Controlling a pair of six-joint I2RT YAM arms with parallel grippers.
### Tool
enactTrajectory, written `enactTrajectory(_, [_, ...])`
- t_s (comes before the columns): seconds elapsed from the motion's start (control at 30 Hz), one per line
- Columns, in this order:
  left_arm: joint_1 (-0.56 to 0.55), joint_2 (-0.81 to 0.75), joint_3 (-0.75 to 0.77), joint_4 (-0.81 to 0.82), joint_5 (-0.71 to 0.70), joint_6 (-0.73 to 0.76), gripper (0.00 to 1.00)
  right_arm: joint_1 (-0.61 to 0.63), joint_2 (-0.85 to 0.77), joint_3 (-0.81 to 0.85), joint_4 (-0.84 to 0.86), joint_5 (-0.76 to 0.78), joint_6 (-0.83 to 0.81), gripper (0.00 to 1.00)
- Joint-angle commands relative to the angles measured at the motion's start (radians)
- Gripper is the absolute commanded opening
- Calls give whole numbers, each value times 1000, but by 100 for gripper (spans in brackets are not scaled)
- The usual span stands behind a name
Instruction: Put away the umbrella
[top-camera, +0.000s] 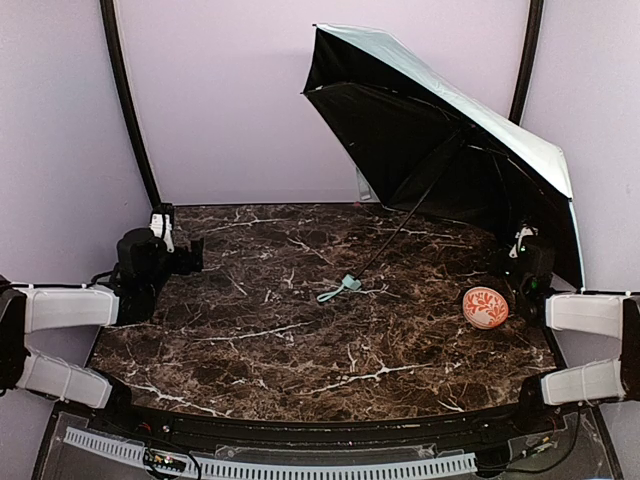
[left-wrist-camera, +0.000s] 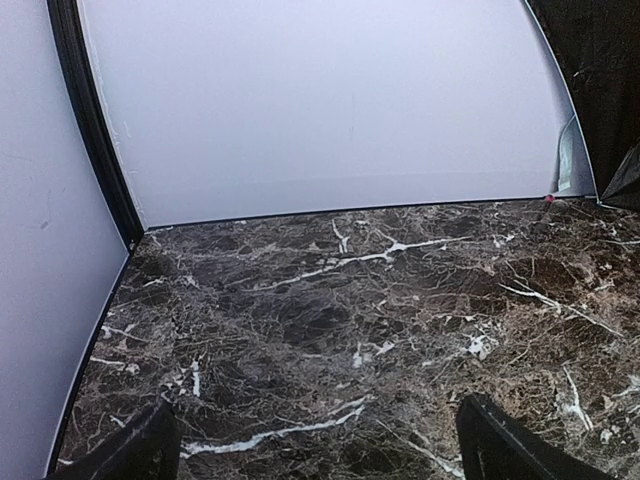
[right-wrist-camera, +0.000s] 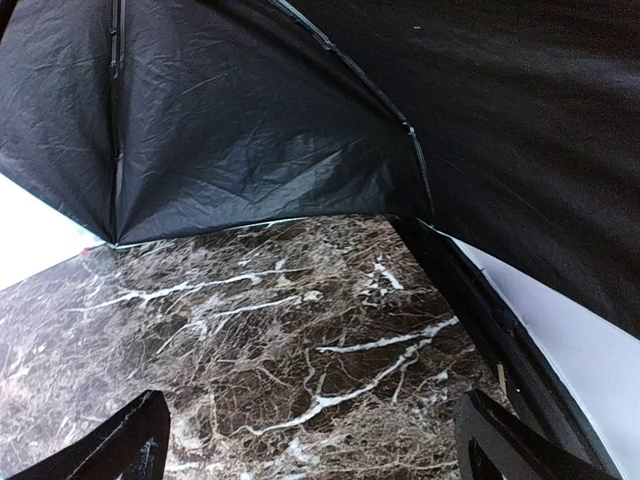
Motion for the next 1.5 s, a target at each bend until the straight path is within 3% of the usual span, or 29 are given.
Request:
enactTrajectory(0.0, [7,11,11,20,11,41,99,-8,-7,14,29,59,37,100])
enactTrajectory(0.1, [6,3,32,-7,-4,44,99,-8,-6,49,-20,35,70,100])
enactTrajectory(0.3, [6,-42,50,-36,39,30,99,-8,6,119,-5,-321,53,100])
enactTrajectory(0.5, [6,-22,136,-168,120,-2,99,4,92,195,135,-508,276,95])
enactTrajectory(0.7, [4,34,263,-316,340,-25,99,87,255,397,119,-453,333,94])
enactTrajectory(0.8, [1,32,270,-311,416,-45,98,101,357,489,169,-445,383,100])
enactTrajectory(0.97, [-10,25,262,-292,464,-62,97,125,542,661,215,-388,426,98])
enactTrajectory(1.03, [-14,27,265,-294,474,-63,95,127,601,720,229,-374,446,88])
enactTrajectory(1.13, [-20,28,272,-302,476,-64,94,129,670,776,241,-379,467,62])
enactTrajectory(1.3, [-36,23,276,-302,491,-43,93,132,698,812,274,-405,486,28])
enactTrajectory(1.43, [-45,26,270,-271,586,-52,93,142,687,816,254,-428,464,2])
enactTrajectory(1.47, [-49,28,270,-265,620,-56,92,147,681,819,247,-441,456,0])
